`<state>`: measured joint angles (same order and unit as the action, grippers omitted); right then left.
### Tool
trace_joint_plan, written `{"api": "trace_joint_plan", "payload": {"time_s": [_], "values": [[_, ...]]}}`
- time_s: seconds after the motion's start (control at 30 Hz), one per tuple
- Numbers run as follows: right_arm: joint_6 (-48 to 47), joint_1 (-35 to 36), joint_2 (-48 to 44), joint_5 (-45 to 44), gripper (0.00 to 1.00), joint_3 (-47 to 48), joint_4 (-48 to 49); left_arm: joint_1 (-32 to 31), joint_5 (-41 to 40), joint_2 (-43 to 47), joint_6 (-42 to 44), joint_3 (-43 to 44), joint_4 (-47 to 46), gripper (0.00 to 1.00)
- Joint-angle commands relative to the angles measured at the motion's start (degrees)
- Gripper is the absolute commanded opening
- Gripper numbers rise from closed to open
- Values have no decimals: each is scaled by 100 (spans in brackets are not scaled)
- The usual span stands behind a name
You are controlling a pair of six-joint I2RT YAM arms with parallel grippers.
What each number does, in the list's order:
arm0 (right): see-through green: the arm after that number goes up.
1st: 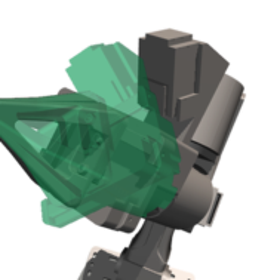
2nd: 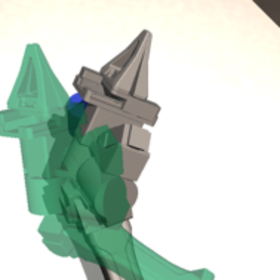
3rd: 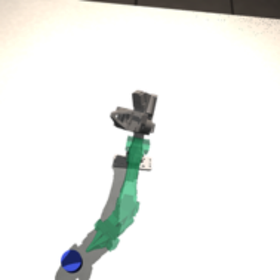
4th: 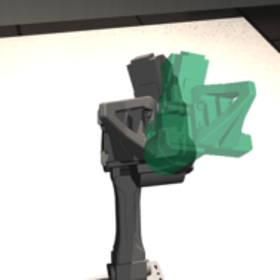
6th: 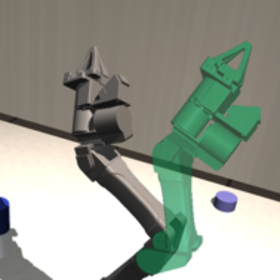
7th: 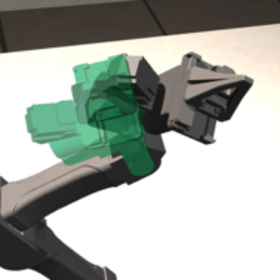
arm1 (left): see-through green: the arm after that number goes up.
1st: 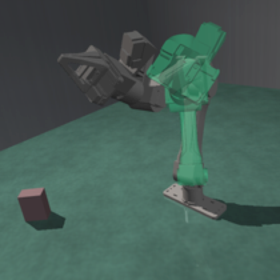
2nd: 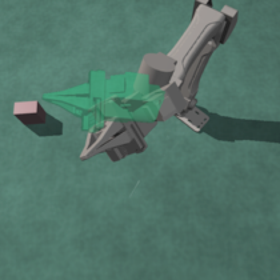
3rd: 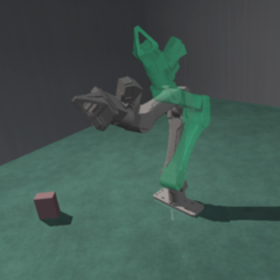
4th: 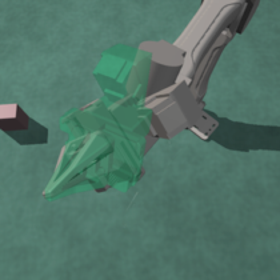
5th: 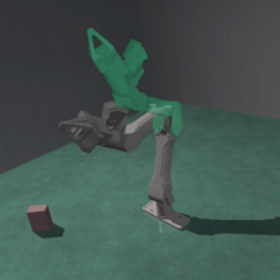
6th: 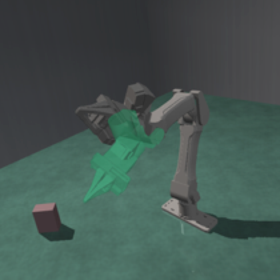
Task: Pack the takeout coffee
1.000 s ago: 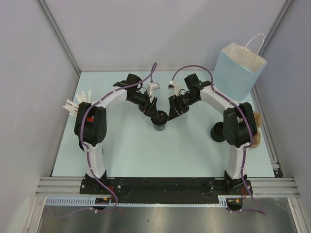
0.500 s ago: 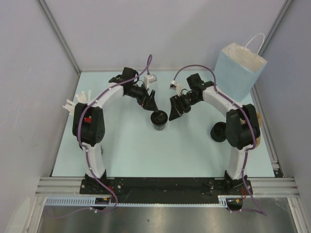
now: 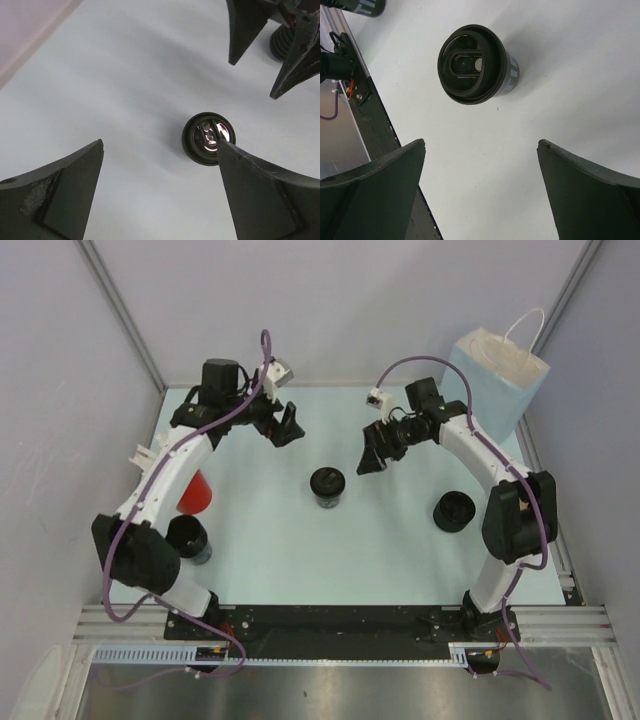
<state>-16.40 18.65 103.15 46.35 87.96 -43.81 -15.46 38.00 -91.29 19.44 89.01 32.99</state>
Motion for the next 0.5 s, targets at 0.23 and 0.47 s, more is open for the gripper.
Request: {"api": "trace_joint_plan", "payload": {"time_s": [0.23, 0.47], "values": [[-21, -196, -1271, -1337, 100, 396, 452, 8, -1918, 1481, -221, -622, -504, 100], [-161, -222, -1851, -2709, 100, 837, 645, 8, -2903, 2193, -319, -569, -505, 100]]}}
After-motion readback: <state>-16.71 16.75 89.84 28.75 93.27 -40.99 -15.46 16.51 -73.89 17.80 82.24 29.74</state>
